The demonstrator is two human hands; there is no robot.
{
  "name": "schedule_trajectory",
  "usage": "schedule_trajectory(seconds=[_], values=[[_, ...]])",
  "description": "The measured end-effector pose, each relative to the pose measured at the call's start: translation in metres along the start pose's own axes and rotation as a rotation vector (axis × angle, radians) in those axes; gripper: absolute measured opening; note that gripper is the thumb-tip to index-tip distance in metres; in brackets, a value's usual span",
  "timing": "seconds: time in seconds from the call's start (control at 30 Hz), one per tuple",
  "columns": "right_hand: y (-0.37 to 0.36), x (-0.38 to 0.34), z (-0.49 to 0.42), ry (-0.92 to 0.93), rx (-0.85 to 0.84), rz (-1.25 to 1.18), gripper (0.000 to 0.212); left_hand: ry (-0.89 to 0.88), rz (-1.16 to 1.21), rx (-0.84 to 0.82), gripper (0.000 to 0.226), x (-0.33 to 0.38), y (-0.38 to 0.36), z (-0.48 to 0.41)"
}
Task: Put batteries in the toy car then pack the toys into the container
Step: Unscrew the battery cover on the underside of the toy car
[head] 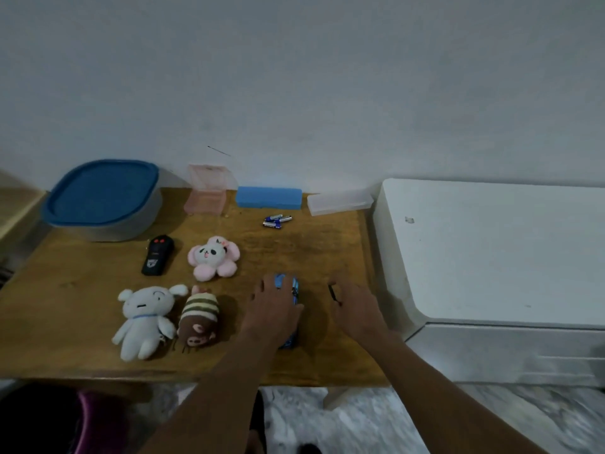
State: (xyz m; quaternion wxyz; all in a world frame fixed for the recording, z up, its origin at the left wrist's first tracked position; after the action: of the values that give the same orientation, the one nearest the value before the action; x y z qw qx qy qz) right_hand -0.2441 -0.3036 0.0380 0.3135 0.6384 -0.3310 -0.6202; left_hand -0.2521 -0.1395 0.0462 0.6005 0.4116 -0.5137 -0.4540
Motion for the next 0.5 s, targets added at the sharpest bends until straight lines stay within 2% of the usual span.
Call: schedule_trajectory(seconds=[0.1, 0.27, 0.5], values=[[-0.008, 0.008, 0.0, -0.013, -0.016, 0.025, 0.022, 0.087, 0.01, -0.043, 0.075, 0.0, -0.011, -0.001], [-0.014, 0.009, 0.001, 0.021, -0.05, 0.044, 0.031, 0.151, 0.025, -0.069, 0.077, 0.0, -0.022, -0.005], [-0.015, 0.01, -0.003, 0.02, -0.055, 0.042, 0.038, 0.246, -0.025, -0.117, 0.09, 0.004, -0.031, -0.012]])
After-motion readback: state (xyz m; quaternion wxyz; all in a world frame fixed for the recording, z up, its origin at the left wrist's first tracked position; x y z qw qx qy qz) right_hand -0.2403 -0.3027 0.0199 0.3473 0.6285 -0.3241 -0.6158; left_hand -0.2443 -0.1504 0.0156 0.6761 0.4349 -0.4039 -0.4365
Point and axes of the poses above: each hand's wrist, its own z-axis away from the middle knuckle, its own y-axis out of the back of the hand, x = y × z, the point moved 2 cm from there along -z, towards the middle knuckle, and after that the axes turned 11 degrees about x, right-handed, at the moved point
